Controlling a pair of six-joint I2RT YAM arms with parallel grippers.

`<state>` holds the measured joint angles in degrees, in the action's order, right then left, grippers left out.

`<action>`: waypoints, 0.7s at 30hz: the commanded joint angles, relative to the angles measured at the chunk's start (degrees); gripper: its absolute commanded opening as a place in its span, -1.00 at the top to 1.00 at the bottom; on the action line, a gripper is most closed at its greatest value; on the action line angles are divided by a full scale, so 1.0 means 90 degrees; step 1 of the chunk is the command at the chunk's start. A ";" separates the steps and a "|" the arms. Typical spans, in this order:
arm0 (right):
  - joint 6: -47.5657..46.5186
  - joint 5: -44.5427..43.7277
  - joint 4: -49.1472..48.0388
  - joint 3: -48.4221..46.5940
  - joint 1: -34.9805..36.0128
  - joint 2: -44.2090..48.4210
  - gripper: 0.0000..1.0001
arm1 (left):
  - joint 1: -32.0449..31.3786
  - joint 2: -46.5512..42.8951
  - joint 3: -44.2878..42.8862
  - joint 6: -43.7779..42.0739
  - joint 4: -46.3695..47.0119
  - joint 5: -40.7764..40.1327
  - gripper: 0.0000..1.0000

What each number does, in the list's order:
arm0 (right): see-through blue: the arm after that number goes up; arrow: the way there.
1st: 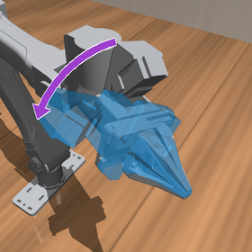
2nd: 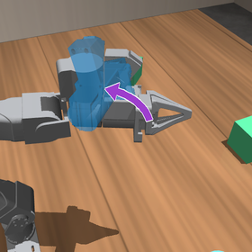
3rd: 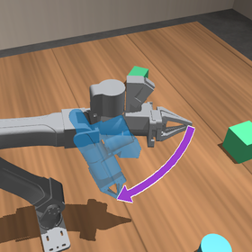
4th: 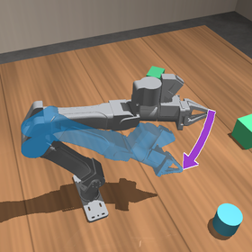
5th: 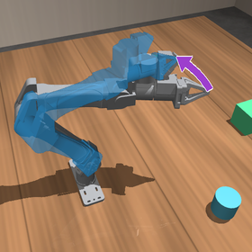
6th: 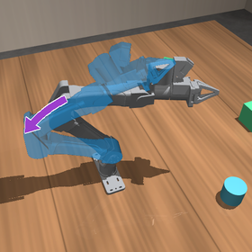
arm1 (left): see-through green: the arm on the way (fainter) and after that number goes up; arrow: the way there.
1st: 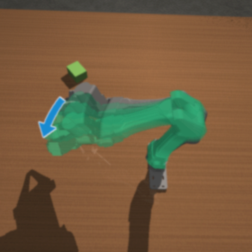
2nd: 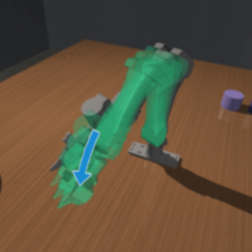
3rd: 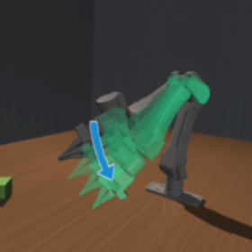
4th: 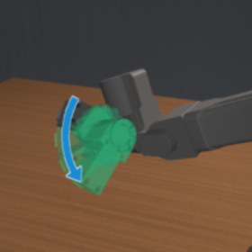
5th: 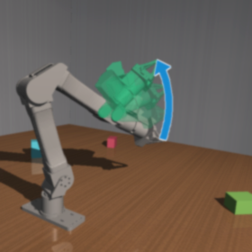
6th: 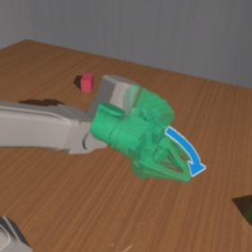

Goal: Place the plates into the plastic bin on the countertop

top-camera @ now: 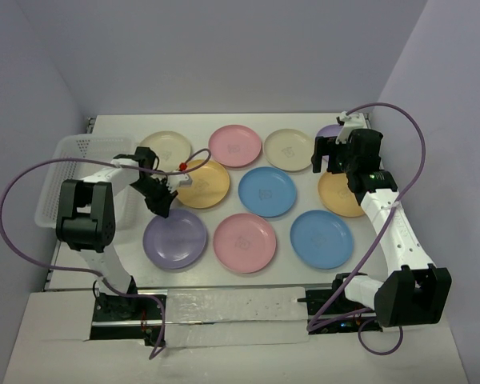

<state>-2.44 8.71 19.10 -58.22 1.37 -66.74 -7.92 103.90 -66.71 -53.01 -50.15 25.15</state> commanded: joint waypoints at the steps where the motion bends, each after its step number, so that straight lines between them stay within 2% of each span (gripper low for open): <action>1: 0.0007 0.0096 0.0026 -0.0348 0.0034 0.0091 -1.00 | -0.0018 -0.0684 -0.0055 -0.0214 -0.0224 0.0296 0.99; 6: 0.0025 0.0124 0.0027 -0.0340 0.0034 0.0129 -1.00 | -0.0018 -0.1283 -0.0716 -0.0003 -0.0830 0.0970 1.00; 16: 0.0046 0.0155 0.0027 -0.0368 0.0034 0.0120 -1.00 | -0.0027 -0.1759 -0.2046 0.0993 -0.1111 0.1664 1.00; 18: 0.0046 0.0165 0.0036 -0.0377 0.0034 0.0111 -1.00 | -0.0018 -0.1778 -0.2197 0.1407 -0.0932 0.1551 1.00; 21: 0.0046 0.0155 0.0046 -0.0387 0.0034 0.0118 -1.00 | 0.0294 -0.2234 -0.2122 0.3244 0.0314 0.0631 1.00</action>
<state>-2.40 9.73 19.40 -58.25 1.37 -66.72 -7.78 88.95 -83.95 -41.10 -56.83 34.92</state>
